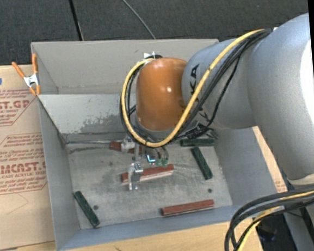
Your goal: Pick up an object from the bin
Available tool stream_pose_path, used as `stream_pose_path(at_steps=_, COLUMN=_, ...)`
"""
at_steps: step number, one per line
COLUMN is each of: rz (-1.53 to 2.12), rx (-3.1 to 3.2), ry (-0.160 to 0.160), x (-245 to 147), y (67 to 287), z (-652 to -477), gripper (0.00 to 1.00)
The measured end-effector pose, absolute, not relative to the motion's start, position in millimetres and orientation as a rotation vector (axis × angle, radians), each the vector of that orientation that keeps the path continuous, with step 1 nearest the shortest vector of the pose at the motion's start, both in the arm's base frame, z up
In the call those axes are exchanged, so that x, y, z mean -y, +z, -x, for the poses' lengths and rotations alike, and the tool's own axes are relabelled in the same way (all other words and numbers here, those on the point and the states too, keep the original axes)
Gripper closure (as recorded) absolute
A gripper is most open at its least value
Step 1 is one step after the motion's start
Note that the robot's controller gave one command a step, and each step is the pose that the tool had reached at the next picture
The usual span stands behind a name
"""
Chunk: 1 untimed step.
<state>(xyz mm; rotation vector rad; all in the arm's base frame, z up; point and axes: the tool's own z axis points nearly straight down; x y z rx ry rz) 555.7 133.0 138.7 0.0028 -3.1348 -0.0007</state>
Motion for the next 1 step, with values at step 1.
stream_pose_path(at_steps=1, rz=0.000, rx=3.142, ry=-0.002, x=-132.6, y=143.1, z=-557.7, gripper=0.00)
